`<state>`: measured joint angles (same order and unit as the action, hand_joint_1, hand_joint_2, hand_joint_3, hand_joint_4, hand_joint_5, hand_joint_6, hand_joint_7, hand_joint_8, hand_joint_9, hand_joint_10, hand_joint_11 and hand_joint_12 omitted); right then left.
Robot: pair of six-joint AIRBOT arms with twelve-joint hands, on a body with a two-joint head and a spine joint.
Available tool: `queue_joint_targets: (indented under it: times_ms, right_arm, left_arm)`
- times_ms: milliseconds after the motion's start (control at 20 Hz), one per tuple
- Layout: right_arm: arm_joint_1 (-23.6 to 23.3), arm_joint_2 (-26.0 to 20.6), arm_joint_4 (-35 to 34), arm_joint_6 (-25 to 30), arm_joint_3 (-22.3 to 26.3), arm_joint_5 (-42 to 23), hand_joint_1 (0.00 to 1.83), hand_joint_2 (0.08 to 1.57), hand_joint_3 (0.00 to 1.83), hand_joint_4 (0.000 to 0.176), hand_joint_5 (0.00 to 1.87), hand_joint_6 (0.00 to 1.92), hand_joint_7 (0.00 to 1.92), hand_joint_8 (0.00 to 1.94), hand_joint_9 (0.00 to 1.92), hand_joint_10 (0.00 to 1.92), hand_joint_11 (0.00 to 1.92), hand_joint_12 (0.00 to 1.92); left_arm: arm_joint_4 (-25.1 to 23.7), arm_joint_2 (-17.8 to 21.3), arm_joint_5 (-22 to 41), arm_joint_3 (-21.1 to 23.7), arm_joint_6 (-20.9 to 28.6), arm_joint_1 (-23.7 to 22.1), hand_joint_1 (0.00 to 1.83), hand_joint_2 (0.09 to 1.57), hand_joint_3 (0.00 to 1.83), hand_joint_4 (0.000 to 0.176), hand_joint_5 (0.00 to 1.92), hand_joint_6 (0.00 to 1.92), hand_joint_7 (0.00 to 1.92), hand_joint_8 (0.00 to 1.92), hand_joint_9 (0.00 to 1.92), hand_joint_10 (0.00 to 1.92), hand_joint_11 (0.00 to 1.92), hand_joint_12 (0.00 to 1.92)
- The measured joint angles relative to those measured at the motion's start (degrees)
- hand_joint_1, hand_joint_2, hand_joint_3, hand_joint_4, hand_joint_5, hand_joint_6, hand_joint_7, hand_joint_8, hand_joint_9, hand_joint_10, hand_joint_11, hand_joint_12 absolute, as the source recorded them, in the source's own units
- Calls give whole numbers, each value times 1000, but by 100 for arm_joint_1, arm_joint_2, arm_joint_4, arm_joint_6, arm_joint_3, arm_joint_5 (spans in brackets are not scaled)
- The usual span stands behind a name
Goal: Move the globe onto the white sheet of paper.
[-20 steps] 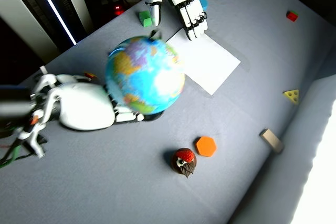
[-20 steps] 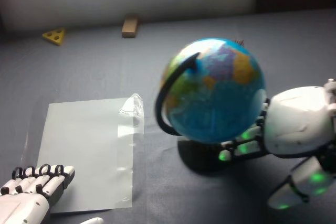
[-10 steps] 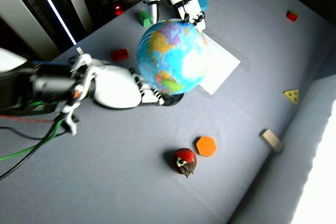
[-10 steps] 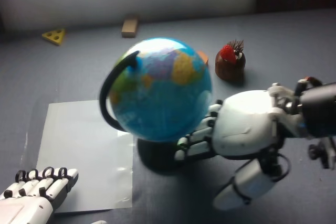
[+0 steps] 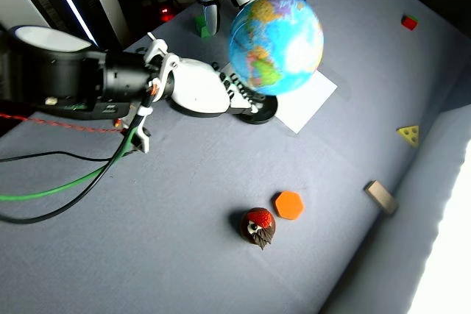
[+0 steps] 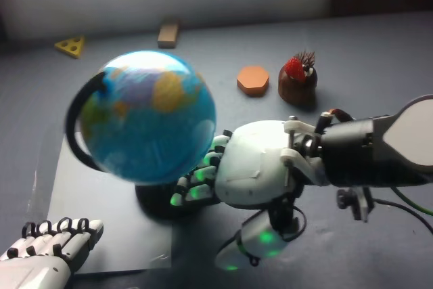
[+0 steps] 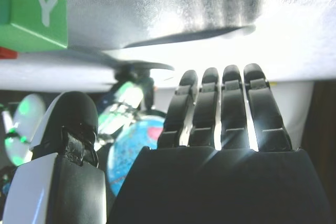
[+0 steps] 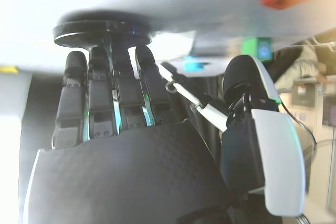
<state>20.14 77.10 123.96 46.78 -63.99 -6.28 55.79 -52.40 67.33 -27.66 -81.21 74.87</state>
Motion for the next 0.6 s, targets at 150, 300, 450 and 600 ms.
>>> queue_joint_targets:
  times_ms: [150,300,450,600]
  right_arm:
    - [-50,164,-4,46,-57,74,0,1189,3,0,160,4,134,0,113,0,0,241]
    - [-61,299,-7,122,-192,81,0,1189,3,0,142,0,126,0,114,0,0,241]
    - [-61,485,-9,125,-389,127,0,1190,2,0,142,1,121,0,113,0,0,225]
    - [-61,684,-9,125,-560,170,0,1190,2,0,143,1,120,0,112,0,0,220]
  left_arm:
    - [22,0,0,-2,7,0,0,1122,33,0,0,0,0,0,0,0,0,0]
    - [26,0,2,-2,9,0,0,1123,32,0,0,0,0,0,0,0,0,0]
    - [39,2,31,35,7,0,0,1123,31,0,0,0,0,0,0,0,0,0]
    - [26,0,24,59,7,0,0,1123,29,0,0,0,0,0,0,0,0,0]
